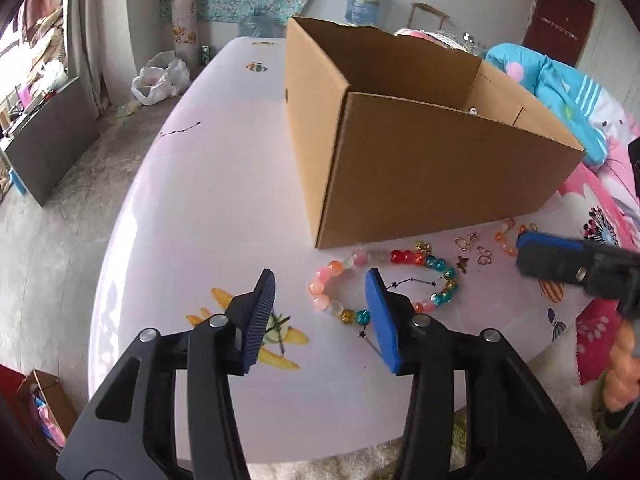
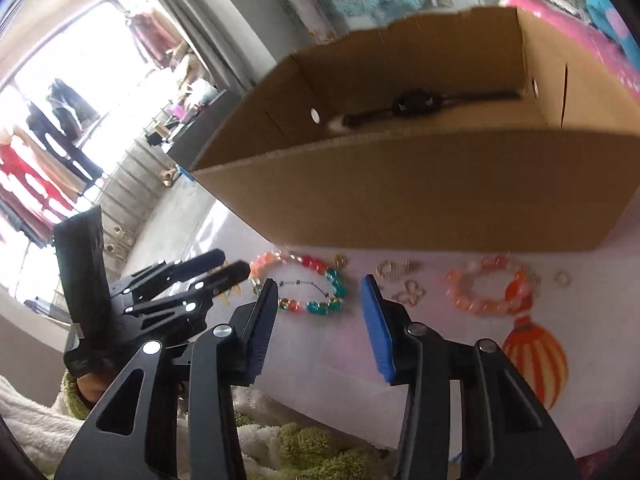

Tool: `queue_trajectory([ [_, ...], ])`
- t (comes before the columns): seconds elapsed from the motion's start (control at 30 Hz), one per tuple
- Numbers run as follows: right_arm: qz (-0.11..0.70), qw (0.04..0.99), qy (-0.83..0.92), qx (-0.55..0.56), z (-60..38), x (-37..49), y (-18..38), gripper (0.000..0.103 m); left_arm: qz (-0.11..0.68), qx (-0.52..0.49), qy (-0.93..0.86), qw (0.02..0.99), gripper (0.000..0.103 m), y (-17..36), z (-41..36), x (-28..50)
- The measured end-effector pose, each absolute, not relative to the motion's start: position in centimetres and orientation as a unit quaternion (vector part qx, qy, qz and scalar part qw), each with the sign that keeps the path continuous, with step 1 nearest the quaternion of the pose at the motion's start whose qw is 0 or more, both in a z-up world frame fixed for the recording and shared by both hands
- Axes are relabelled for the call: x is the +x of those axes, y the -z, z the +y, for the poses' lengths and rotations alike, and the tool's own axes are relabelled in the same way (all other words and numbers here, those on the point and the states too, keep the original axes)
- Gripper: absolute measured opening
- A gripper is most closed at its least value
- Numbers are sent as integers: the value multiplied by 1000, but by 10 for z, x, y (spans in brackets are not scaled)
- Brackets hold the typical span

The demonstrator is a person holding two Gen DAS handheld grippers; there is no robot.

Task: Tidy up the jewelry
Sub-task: 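Withdraw both grippers from the box back over the table, then lower the left gripper onto the multicolour beaded bracelet and close it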

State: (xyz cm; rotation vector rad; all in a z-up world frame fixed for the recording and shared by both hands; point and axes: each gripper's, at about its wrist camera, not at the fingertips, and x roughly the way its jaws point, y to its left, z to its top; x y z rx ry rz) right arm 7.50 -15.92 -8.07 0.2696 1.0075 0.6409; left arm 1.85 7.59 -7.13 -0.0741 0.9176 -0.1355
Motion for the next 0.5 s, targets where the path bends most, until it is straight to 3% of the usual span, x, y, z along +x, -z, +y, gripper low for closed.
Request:
queue_trajectory([
  [0.2,478,825,-285,100,-151,65,88,40,468,-5,44,882,25,90,65,31],
  [0.37,474,826,-290,95,-145,58,85,35,455,27,34,889,22,92,59,27],
  [0.5,479,824,-287,96,-138,62,89,26,455,18,37,889,14,91,62,27],
])
